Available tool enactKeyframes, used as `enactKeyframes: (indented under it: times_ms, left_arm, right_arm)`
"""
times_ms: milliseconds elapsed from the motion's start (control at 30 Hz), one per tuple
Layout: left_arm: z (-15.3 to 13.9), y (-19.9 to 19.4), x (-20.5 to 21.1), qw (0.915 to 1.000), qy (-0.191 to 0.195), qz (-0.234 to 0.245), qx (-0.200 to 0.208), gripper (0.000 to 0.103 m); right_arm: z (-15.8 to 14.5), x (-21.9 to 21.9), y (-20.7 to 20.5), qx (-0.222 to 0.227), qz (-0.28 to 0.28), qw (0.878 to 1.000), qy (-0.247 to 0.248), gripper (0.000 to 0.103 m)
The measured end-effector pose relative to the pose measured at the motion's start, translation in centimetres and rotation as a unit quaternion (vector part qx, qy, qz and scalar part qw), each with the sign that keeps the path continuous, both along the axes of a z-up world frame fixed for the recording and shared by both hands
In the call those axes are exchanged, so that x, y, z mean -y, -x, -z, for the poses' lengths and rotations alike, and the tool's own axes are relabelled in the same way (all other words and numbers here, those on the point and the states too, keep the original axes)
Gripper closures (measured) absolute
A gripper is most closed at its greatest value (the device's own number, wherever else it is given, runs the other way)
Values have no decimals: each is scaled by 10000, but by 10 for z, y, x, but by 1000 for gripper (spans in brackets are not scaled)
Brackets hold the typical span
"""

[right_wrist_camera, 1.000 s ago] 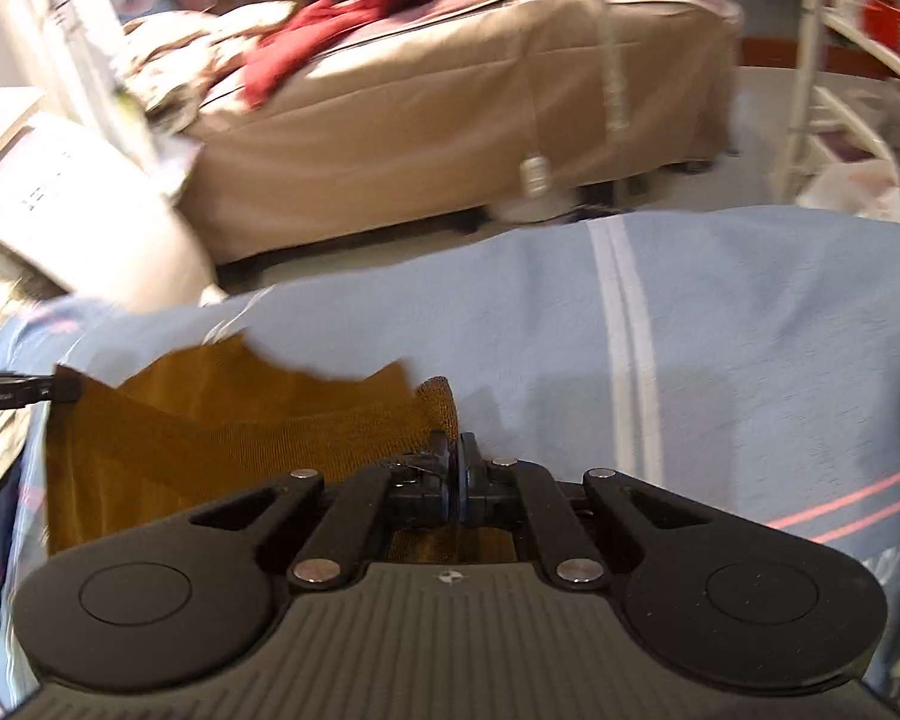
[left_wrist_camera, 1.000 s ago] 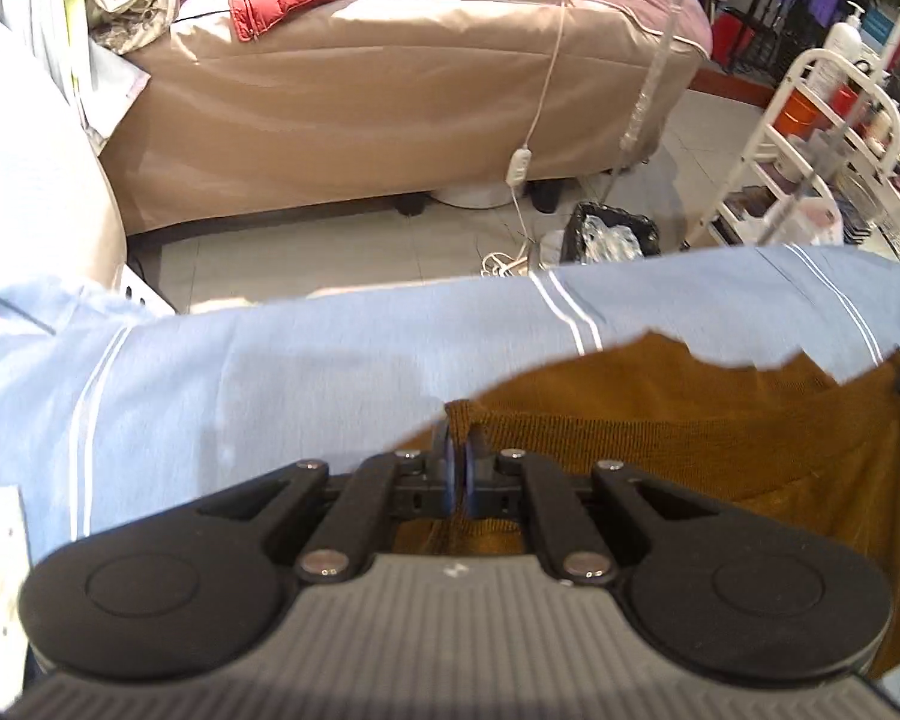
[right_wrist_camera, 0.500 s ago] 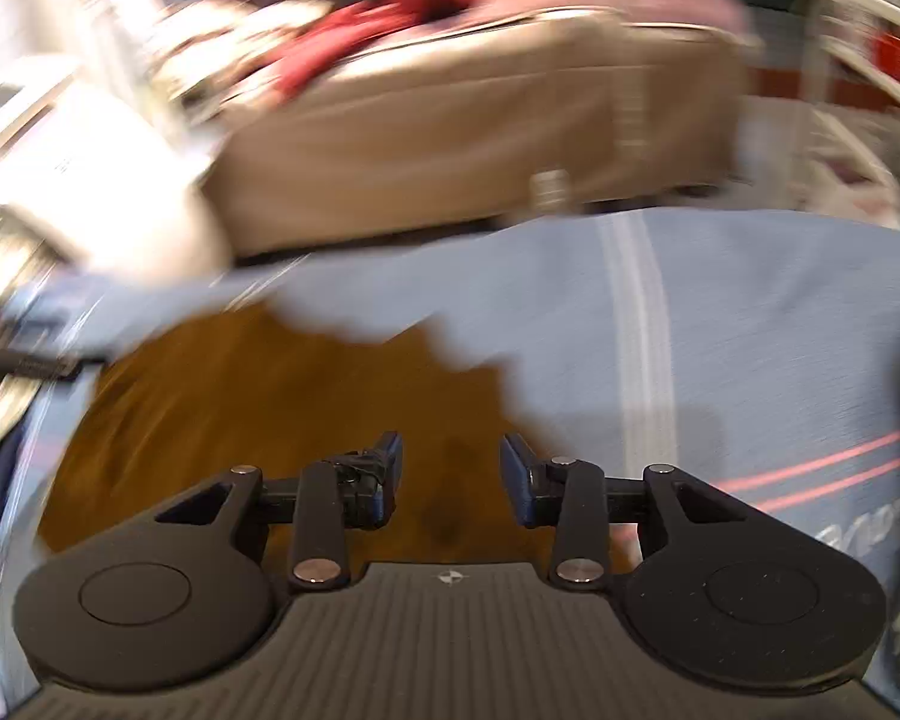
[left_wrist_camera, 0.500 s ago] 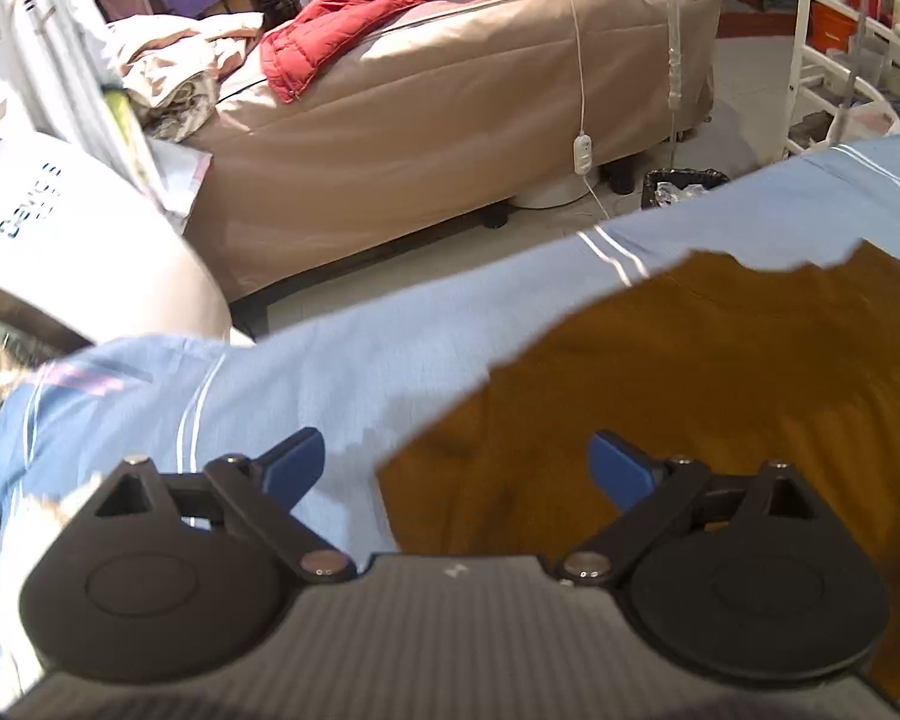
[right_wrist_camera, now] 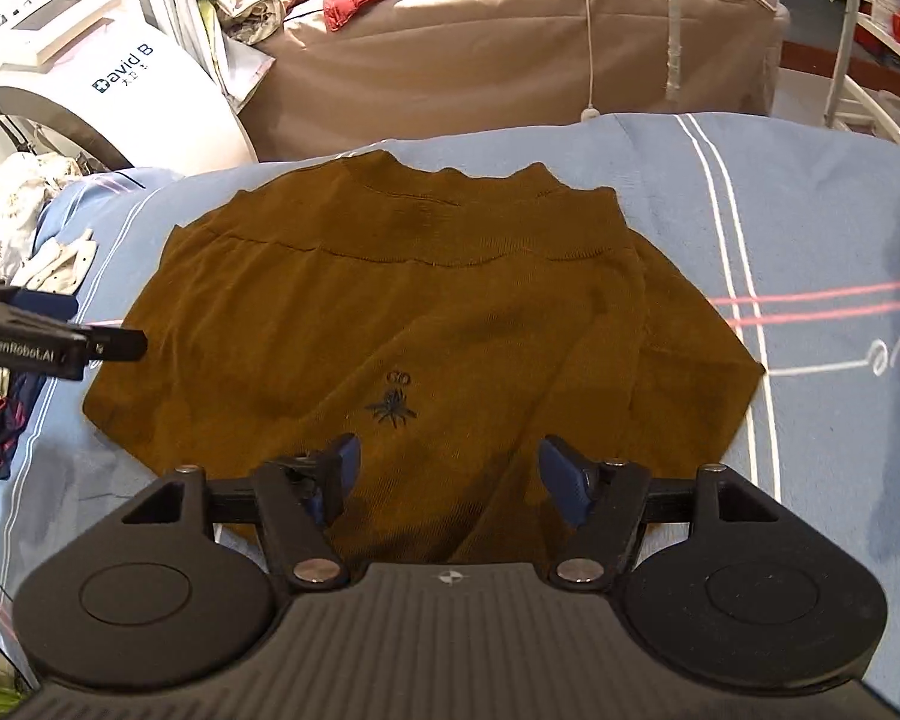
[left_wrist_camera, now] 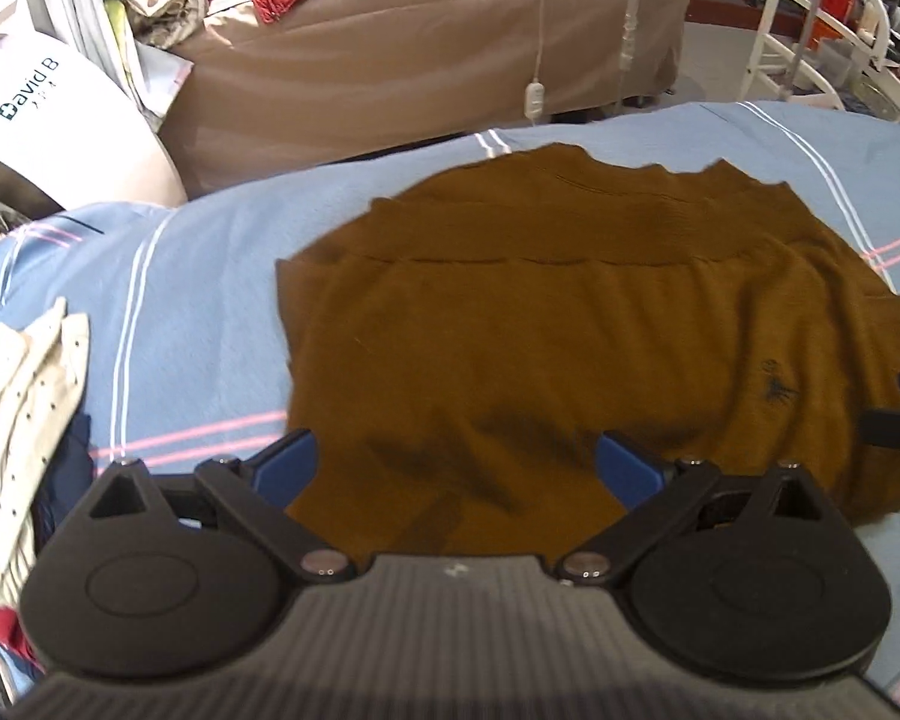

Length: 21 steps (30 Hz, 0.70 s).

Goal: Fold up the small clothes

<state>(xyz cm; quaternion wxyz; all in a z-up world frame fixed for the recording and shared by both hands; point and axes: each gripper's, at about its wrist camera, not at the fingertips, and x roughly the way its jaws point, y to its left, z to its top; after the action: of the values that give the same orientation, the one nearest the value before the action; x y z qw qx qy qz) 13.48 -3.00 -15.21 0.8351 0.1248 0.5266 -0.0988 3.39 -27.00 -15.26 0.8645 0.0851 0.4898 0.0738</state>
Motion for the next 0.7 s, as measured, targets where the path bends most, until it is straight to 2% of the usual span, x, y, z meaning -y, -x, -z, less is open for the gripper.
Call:
enactKeyframes:
  times_ms: [333, 600, 700]
  left_arm:
    - [-5, 35, 6, 9992, 266, -170, -254, 1]
    - [5, 56, 27, 9985, 245, -182, -451, 1]
    - [14, 61, 35, 9969, 379, -337, -604, 1]
  right_arm:
    - [-1, 6, 25, 46, 273, 9993, 250, 0]
    - [1, 39, 19, -3, 409, 9987, 316, 0]
    - [1, 55, 12, 20, 407, 9987, 311, 0]
